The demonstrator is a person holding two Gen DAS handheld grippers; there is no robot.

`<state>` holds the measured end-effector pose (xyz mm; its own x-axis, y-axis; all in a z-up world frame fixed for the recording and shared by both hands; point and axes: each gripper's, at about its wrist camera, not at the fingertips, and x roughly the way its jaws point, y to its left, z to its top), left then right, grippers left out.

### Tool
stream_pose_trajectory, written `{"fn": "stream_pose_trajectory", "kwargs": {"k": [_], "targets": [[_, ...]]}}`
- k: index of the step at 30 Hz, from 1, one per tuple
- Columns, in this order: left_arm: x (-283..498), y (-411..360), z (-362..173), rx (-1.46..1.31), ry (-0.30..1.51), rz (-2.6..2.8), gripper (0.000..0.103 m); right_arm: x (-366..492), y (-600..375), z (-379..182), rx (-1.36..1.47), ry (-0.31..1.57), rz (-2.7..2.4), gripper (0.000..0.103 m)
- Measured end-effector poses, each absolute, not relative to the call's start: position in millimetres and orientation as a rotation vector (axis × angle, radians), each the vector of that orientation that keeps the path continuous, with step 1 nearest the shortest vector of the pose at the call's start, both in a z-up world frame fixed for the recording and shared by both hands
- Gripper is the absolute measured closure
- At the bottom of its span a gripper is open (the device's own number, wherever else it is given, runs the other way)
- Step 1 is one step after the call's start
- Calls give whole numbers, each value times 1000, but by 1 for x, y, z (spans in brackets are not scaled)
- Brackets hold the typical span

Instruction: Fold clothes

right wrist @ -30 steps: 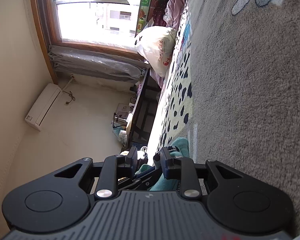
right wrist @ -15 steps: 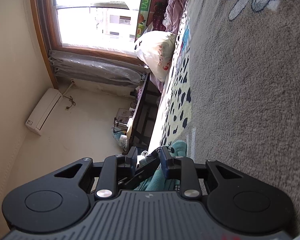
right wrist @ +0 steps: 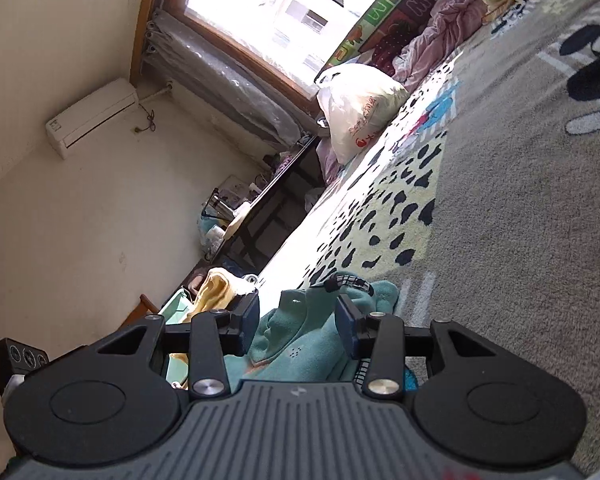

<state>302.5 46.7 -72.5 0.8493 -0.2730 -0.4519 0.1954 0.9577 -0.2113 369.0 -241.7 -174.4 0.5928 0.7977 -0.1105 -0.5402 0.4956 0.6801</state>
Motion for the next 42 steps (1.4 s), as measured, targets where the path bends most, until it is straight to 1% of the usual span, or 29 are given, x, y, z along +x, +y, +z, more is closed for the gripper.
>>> {"fn": "stream_pose_trajectory", "kwargs": {"k": [1, 3, 5, 8, 10, 11, 14, 16, 17, 19, 20, 22, 24, 25, 27, 30, 33, 34, 35, 39, 40, 41, 42], "targets": [[301, 49, -79, -157, 501, -248, 59, 360, -228, -165, 529, 419, 868, 60], [299, 55, -91, -150, 506, -249, 59, 347, -202, -158, 331, 420, 875, 61], [297, 60, -103, -143, 511, -250, 59, 344, -191, -159, 233, 450, 832, 62], [293, 69, -121, -132, 518, -251, 59, 351, -200, -162, 296, 482, 800, 65], [291, 74, -134, -125, 522, -251, 54, 353, -201, -164, 324, 491, 792, 66], [289, 77, -140, -122, 525, -252, 53, 353, -200, -164, 321, 489, 787, 66], [287, 95, -127, -185, 495, -283, 55, 342, -199, -161, 308, 396, 763, 65], [285, 108, -119, -228, 475, -305, 54, 334, -203, -154, 309, 339, 733, 62], [284, 121, -117, -298, 461, -297, 50, 334, -203, -152, 310, 361, 696, 52], [286, 141, -114, -434, 452, -281, 40, 339, -207, -155, 366, 451, 612, 43], [289, 150, -115, -518, 475, -281, 37, 339, -211, -157, 405, 476, 582, 43], [292, 160, -121, -625, 516, -267, 36, 341, -221, -161, 488, 518, 511, 43], [291, 165, -125, -705, 555, -273, 36, 346, -229, -167, 613, 604, 500, 33], [291, 165, -127, -723, 575, -280, 34, 345, -231, -172, 668, 632, 501, 32], [291, 163, -130, -765, 612, -278, 34, 342, -230, -183, 746, 681, 507, 31], [293, 161, -137, -797, 676, -270, 34, 341, -220, -192, 766, 715, 500, 31], [297, 152, -142, -788, 714, -257, 34, 351, -215, -199, 819, 725, 499, 40], [299, 149, -143, -783, 721, -254, 35, 355, -213, -201, 824, 732, 495, 52], [300, 147, -144, -777, 720, -252, 36, 358, -210, -204, 835, 735, 487, 58], [306, 134, -147, -748, 718, -278, 36, 355, -199, -206, 799, 710, 483, 60], [307, 129, -147, -727, 719, -281, 37, 354, -199, -207, 805, 702, 483, 63], [307, 125, -147, -704, 717, -273, 40, 353, -199, -209, 819, 697, 487, 66], [306, 122, -148, -696, 716, -266, 48, 352, -201, -210, 842, 693, 492, 67]]}}
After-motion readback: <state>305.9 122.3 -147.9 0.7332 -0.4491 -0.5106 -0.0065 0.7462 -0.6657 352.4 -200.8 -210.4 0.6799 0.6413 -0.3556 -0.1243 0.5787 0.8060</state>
